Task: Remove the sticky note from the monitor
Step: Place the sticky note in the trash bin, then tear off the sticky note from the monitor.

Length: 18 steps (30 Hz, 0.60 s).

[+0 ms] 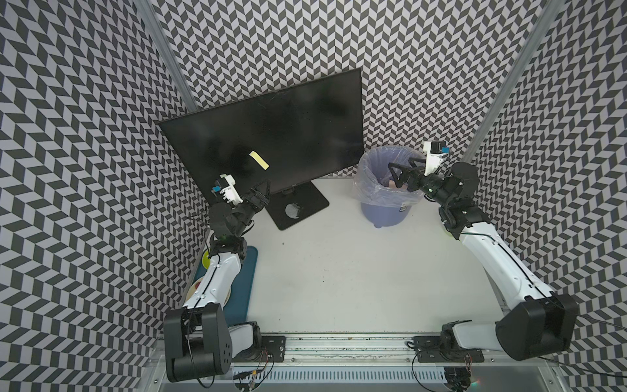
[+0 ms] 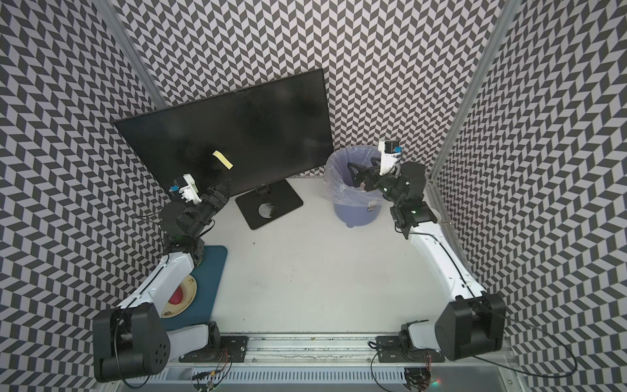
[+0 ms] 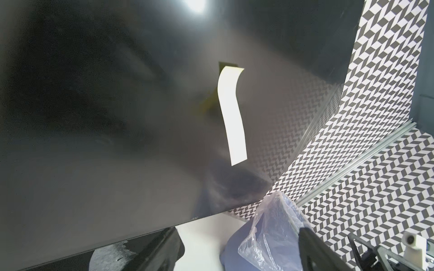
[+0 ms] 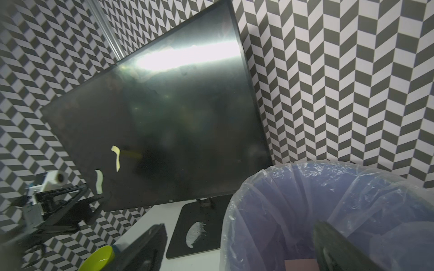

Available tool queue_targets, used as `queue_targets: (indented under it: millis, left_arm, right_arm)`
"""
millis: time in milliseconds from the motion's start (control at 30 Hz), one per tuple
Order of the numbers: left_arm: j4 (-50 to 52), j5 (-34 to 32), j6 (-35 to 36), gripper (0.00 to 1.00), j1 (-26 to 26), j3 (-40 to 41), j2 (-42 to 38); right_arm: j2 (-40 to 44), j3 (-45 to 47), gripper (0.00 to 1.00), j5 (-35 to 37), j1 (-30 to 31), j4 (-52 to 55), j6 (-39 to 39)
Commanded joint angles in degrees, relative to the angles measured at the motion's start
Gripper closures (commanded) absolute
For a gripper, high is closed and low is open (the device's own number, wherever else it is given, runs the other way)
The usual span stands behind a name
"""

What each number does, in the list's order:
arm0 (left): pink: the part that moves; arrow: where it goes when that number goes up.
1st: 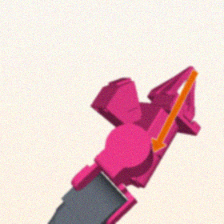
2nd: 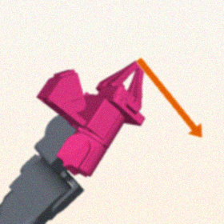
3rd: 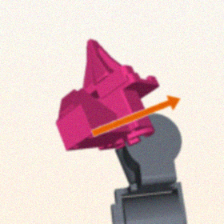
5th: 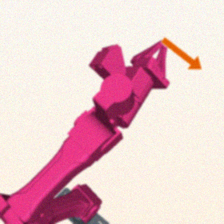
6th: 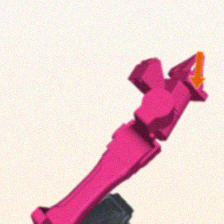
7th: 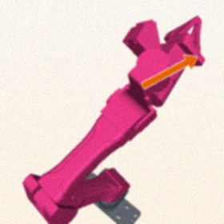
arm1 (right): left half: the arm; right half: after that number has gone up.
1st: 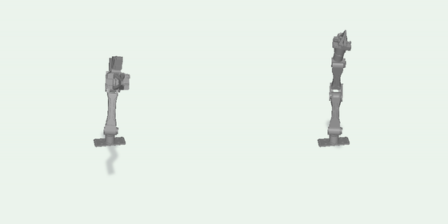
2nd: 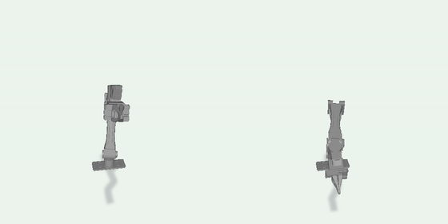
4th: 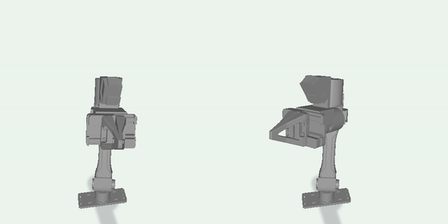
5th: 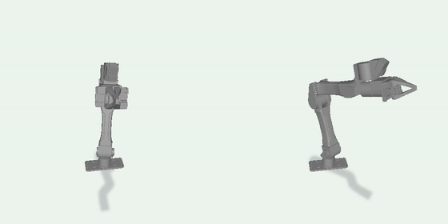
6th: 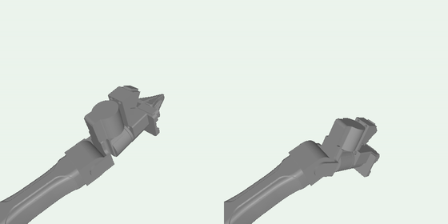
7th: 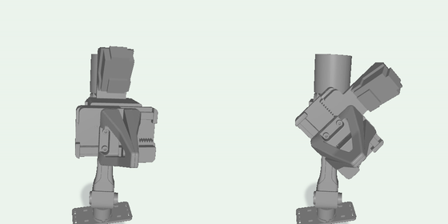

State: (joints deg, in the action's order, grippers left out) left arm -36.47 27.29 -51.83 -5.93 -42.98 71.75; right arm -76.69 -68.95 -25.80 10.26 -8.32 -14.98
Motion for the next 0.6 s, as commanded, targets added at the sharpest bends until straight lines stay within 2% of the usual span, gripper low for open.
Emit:
queue_targets:
  millis: [0, 200, 300, 567]
  left_arm:
    - [-4.8, -5.8, -3.7, 0.17, 2.0, -2.3, 1.0]
    - [-2.1, -12.8, -3.8, 0.22, 5.0, -6.2, 4.4]
    - [-4.1, -14.9, -5.4, 0.26, 5.2, -6.5, 5.8]
    - [-2.1, -17.0, -6.0, 0.35, 5.3, -11.1, 10.0]
  right_arm:
    - [4.1, 2.6, 0.01, -3.7, 0.9, -6.9, -4.0]
    - [6.8, 4.3, 0.01, -4.5, 1.2, -7.5, -5.1]
    - [7.4, 4.3, 0.01, -4.6, 1.2, -7.0, -4.8]
    - [8.6, 3.8, 0.01, -3.7, 1.2, -5.5, -3.5]
